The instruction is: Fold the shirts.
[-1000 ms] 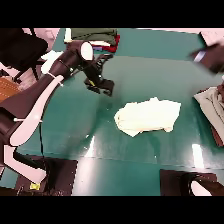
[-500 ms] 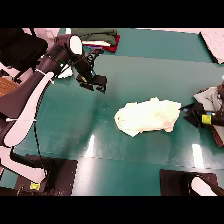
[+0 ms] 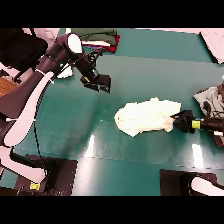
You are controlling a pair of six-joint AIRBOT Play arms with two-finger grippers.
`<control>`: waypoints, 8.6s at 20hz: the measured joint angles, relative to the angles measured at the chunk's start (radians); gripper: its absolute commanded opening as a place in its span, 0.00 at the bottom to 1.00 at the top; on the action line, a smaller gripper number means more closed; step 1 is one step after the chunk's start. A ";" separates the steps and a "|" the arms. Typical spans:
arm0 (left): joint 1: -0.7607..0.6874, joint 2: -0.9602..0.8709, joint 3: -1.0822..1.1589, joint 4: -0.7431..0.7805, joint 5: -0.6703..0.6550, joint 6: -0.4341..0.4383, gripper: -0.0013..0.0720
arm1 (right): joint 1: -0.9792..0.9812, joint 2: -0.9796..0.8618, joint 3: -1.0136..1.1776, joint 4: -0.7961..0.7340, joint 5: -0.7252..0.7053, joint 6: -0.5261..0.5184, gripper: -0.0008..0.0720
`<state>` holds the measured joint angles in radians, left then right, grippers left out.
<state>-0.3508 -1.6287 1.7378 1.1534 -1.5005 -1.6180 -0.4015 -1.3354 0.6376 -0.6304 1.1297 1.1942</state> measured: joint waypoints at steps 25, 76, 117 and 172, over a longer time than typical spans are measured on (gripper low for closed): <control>-0.170 0.003 -0.661 -0.757 0.411 0.410 0.06 | 0.168 0.132 0.352 0.061 -0.052 0.061 0.04; -0.092 0.356 -0.335 0.180 0.980 -0.012 0.06 | 0.134 0.399 0.353 0.283 -0.097 -0.089 0.04; -0.048 0.387 -0.878 0.076 -0.049 0.149 0.79 | 0.118 -0.023 0.426 -0.553 0.422 0.373 0.21; 0.222 0.261 -0.132 0.077 0.515 0.307 0.06 | 0.150 -0.297 0.550 -0.085 0.072 0.279 0.76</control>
<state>-0.1291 -1.3678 1.6058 1.2304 -0.9859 -1.3113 -0.2516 -1.6321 1.1877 -0.7155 1.2015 1.4731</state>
